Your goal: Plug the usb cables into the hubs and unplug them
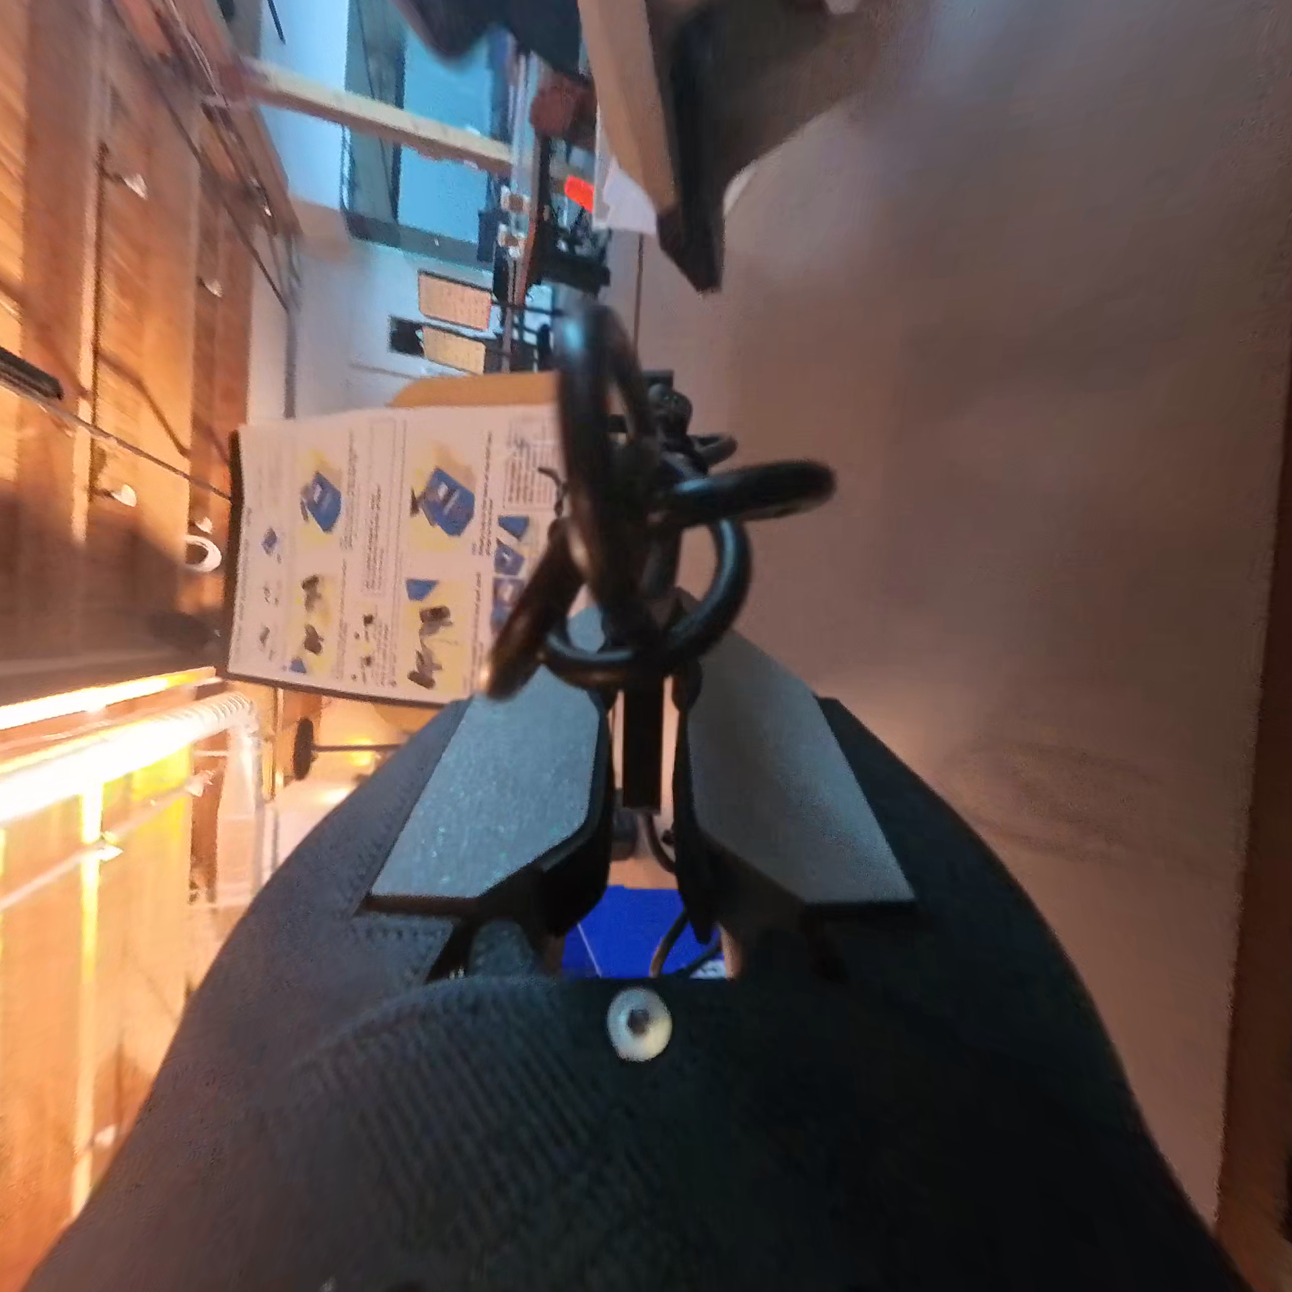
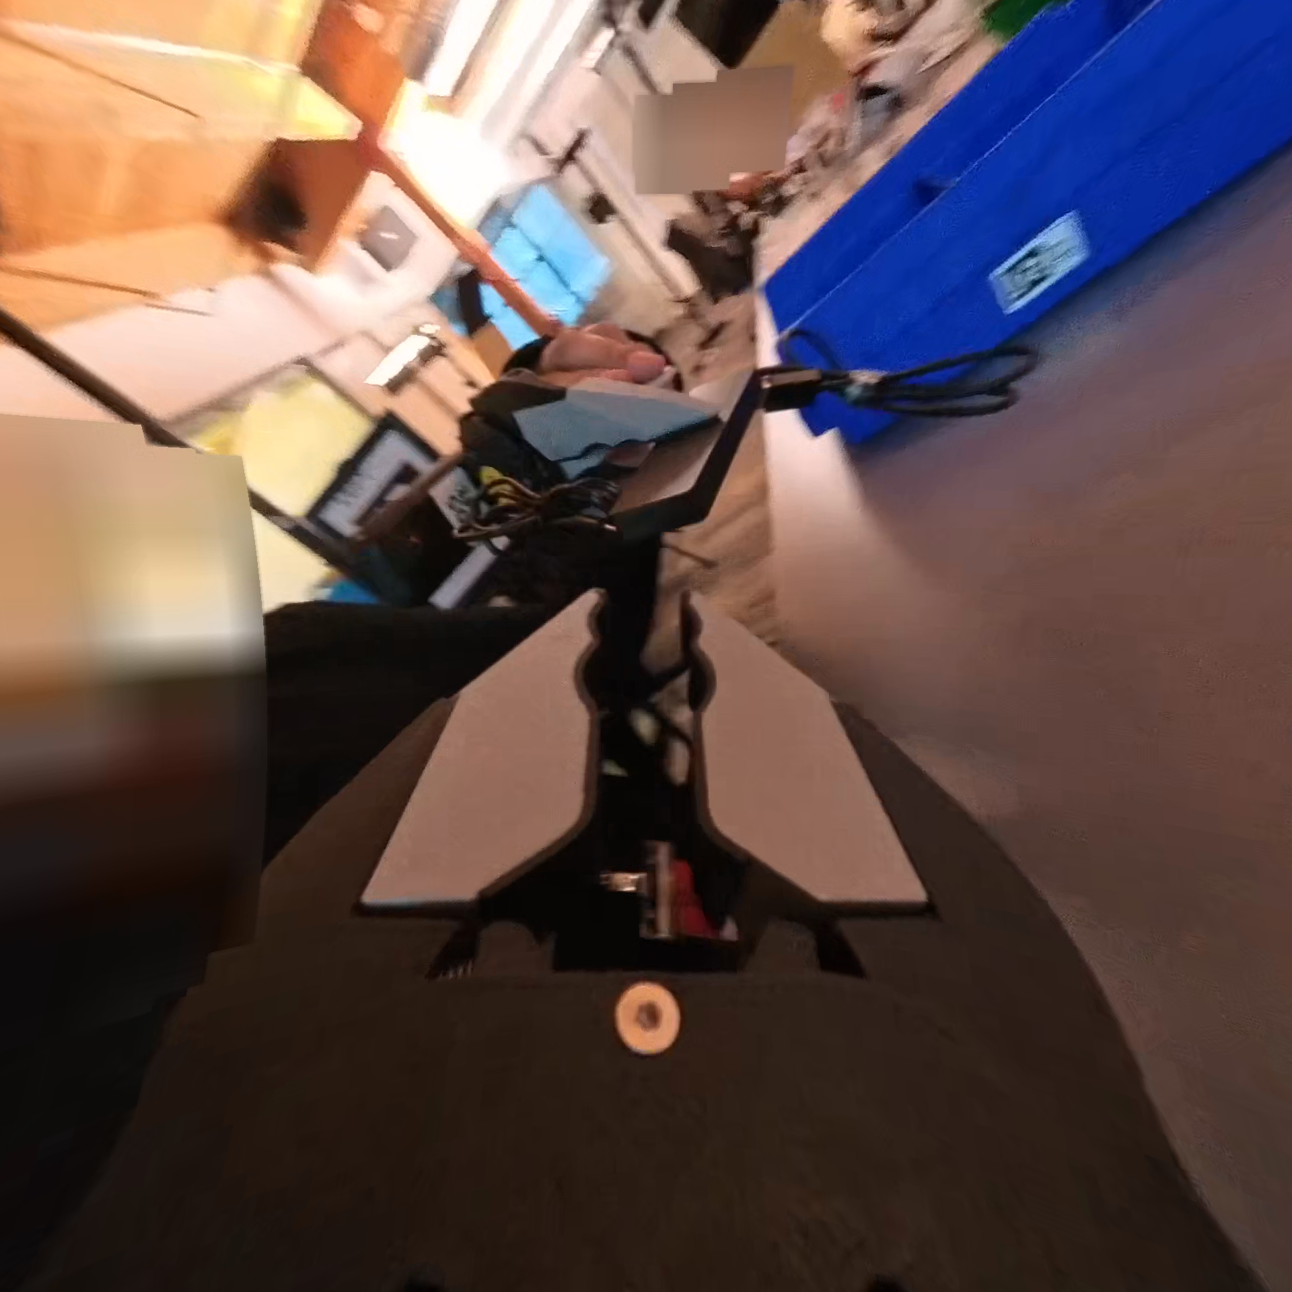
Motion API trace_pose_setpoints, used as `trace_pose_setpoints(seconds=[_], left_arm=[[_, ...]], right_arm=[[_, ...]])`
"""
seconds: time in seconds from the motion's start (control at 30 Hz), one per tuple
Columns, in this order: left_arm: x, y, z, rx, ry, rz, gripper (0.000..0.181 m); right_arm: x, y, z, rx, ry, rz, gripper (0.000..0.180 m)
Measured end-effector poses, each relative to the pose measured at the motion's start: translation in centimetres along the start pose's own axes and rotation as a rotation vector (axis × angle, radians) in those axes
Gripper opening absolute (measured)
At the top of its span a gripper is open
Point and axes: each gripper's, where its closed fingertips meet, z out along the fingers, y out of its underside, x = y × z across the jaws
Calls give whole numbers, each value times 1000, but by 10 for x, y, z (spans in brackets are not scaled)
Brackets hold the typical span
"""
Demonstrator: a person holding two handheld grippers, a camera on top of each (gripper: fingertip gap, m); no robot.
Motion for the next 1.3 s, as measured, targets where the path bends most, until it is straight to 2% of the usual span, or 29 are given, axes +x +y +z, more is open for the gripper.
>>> trace_pose_setpoints(seconds=[0.13,0.2,0.27,0.4,0.53,0.67,0.77,0.9,1.07,1.1,1.13,1.17,1.3], left_arm=[[2,18,4,-57,15,-28,8],[6,20,6,-51,43,-68,8],[12,19,9,-44,83,-97,8],[17,17,13,-72,137,-106,8],[16,4,9,6,197,-238,8],[22,-13,2,83,300,-351,8],[27,-21,-2,119,369,-411,8],[27,-30,-10,194,455,-518,8],[43,-39,-19,196,592,-553,8],[44,-40,-17,188,596,-560,8],[44,-43,-17,189,603,-568,9],[45,-45,-17,192,616,-572,8],[38,-52,-15,256,595,-617,10]], right_arm=[[-8,-10,6,26,117,-155,35],[-14,-7,16,-10,159,-247,44],[-11,-6,22,-47,271,-371,54],[-8,-8,22,-86,440,-615,59],[-6,-2,21,-134,475,-700,69],[-13,2,24,-164,484,-799,69],[-18,7,30,-192,500,-887,76],[-15,14,36,-231,539,-992,66],[-18,15,46,-204,480,-949,61],[-18,16,46,-207,469,-938,53],[-17,18,46,-214,460,-932,30],[-16,18,45,-218,457,-932,15],[-20,14,38,-192,422,-915,9]])
